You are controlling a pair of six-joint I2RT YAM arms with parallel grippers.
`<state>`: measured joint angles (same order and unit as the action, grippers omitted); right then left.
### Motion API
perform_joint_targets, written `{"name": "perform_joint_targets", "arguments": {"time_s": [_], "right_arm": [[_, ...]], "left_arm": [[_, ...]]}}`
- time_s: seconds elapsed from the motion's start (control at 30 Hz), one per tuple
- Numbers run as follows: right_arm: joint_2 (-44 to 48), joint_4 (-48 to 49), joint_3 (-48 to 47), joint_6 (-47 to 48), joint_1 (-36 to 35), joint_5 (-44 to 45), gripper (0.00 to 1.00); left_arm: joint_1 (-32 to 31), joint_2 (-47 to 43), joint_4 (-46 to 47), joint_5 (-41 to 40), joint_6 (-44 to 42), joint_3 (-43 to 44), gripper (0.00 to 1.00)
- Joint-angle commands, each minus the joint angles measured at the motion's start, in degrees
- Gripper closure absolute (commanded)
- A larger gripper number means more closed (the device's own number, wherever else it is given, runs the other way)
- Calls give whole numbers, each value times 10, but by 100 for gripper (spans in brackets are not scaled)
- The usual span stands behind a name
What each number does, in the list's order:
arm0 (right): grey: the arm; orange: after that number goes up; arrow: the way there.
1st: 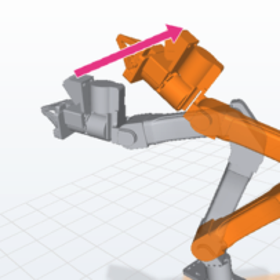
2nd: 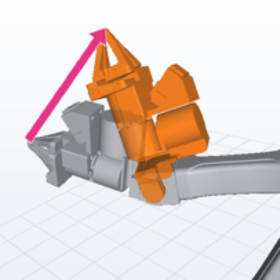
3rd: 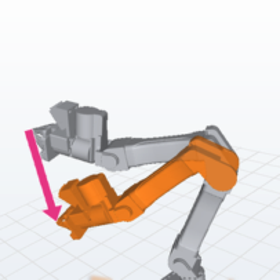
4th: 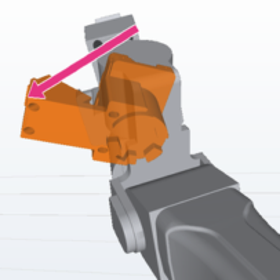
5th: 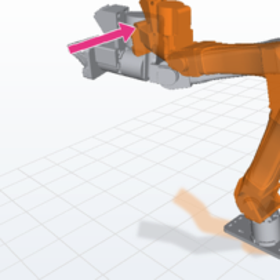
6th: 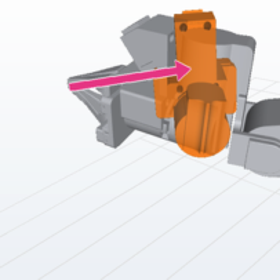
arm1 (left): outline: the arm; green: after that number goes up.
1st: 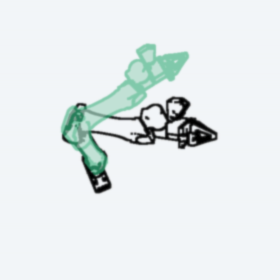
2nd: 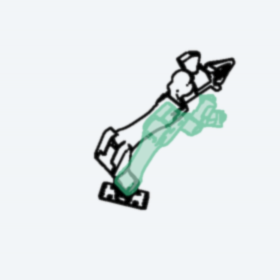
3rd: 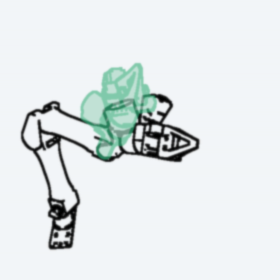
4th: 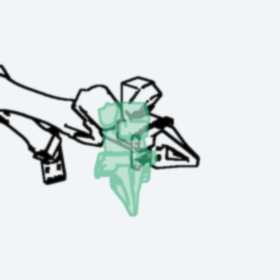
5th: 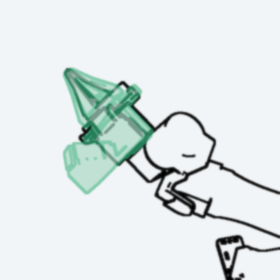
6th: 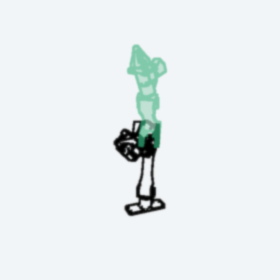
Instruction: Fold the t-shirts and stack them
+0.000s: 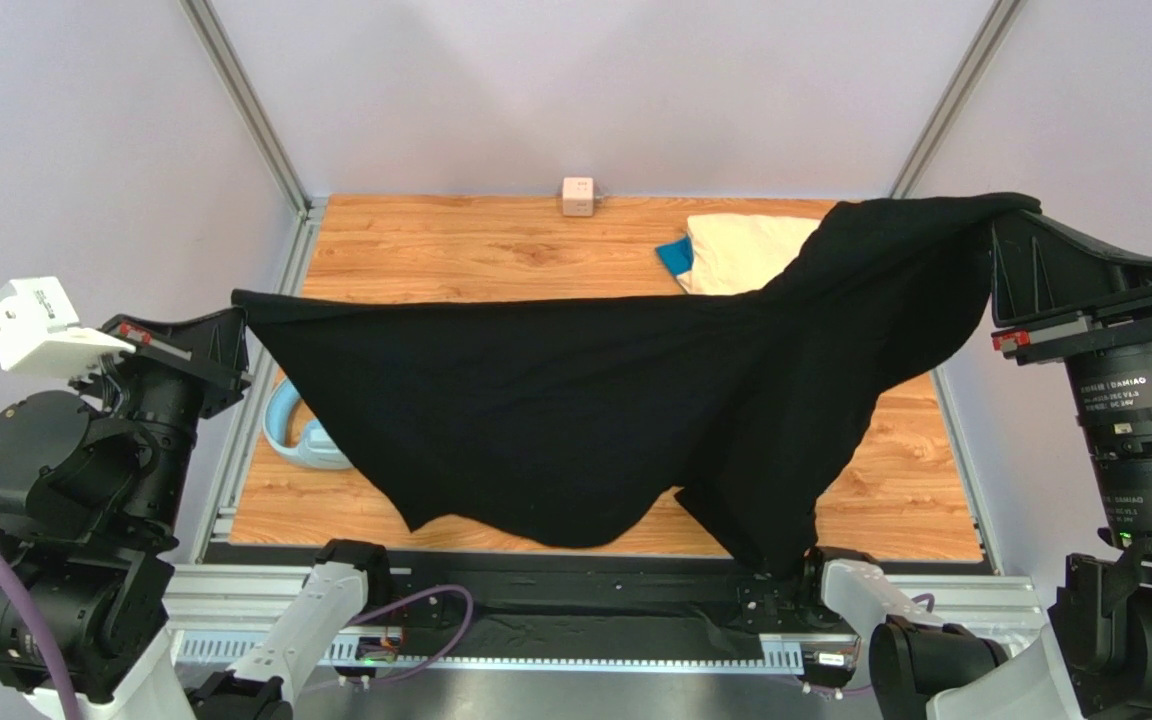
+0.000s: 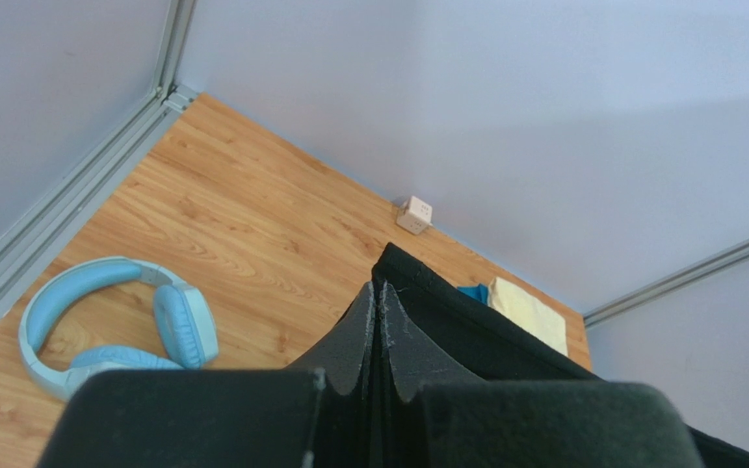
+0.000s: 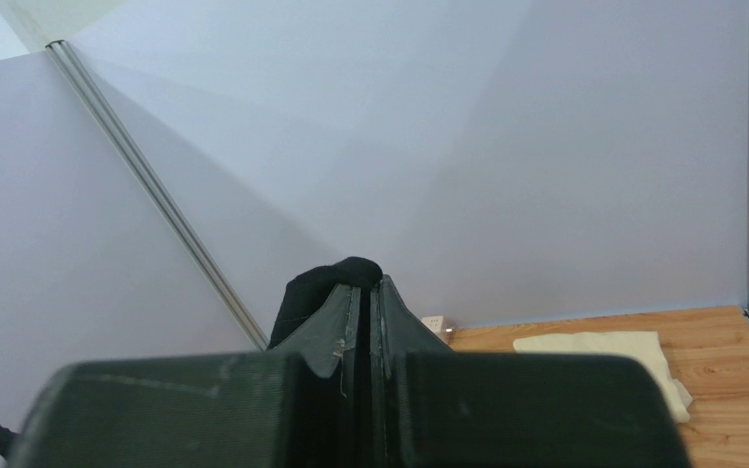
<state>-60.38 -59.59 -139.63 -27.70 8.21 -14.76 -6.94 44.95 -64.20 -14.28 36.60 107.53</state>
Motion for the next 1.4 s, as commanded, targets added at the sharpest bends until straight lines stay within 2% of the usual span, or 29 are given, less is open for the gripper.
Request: {"name": "perform_joint_targets", "arguments": {"time_s": [0.0, 0.37, 0.5, 0.77, 0.97, 1.2, 1.37], "right_arm": [[-22, 18, 23, 19, 0, 43, 100], [-90, -54, 161, 44, -1, 88, 100], [-111, -59, 235, 68, -18, 129, 100], [-218, -71, 271, 76, -33, 165, 100], [-316, -55, 306, 77, -35, 133, 100], [-422, -40, 287, 91, -45, 121, 100], [-502, -41, 242, 97, -50, 119, 100]], "left_arm": [[0, 33, -16, -19, -24, -14, 100], [0, 79, 51, -38, -9, -223, 100], [0, 123, 65, -78, -31, -239, 100], [0, 231, 142, -83, -53, -255, 100], [-3, 325, 196, -72, -53, -296, 100], [-8, 394, 260, -108, -51, -321, 100], [-8, 472, 282, -133, -53, -290, 100]]}}
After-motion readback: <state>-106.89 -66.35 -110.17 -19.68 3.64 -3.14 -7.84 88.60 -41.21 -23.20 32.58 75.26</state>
